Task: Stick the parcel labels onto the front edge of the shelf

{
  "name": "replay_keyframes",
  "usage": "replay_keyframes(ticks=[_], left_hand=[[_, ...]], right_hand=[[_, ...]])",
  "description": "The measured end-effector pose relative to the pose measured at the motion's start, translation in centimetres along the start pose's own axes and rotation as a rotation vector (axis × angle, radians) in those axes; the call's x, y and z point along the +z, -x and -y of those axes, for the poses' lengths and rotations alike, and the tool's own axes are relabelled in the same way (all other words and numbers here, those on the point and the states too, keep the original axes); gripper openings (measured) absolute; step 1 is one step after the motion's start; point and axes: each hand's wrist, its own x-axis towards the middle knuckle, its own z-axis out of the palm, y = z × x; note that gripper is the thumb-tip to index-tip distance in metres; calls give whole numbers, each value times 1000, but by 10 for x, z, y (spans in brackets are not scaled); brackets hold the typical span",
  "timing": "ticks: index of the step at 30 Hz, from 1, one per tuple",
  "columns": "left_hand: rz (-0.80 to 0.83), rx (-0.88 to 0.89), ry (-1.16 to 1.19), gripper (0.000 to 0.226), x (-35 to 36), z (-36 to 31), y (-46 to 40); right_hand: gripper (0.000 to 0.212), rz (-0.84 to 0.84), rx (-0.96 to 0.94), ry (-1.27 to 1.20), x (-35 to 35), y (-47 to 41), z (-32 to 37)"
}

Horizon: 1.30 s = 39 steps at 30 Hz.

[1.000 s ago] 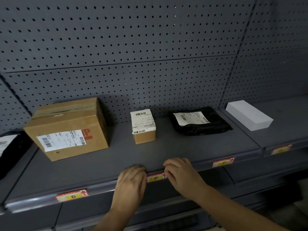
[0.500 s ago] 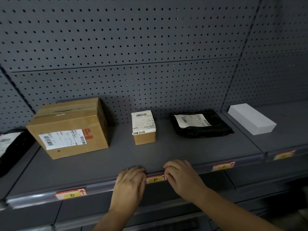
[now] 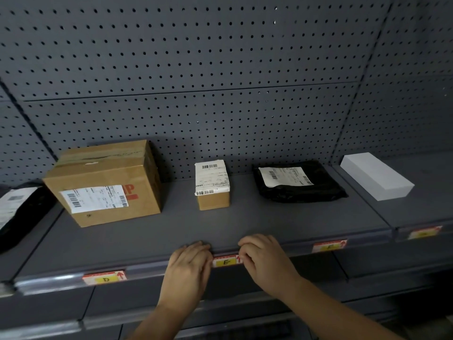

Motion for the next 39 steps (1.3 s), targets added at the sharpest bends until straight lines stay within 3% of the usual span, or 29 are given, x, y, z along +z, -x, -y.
replay_keyframes(ticks=[11, 16, 26, 30, 39], left_hand=[[104, 64, 36, 10, -14, 6, -5], [113, 136, 22, 23, -29, 19, 10], [54, 141, 11, 29, -95, 122, 64], [-61, 94, 1, 19, -116, 162, 77], [-75, 82, -75, 13, -130, 217, 98]], right_hand=[[9, 41, 52, 26, 1, -2, 6], [6, 24, 107, 62, 2, -13, 27], [6, -15, 60, 3, 66, -62, 147], [7, -6, 31, -17, 89, -78, 186], [5, -59, 66, 27, 121, -91, 228]])
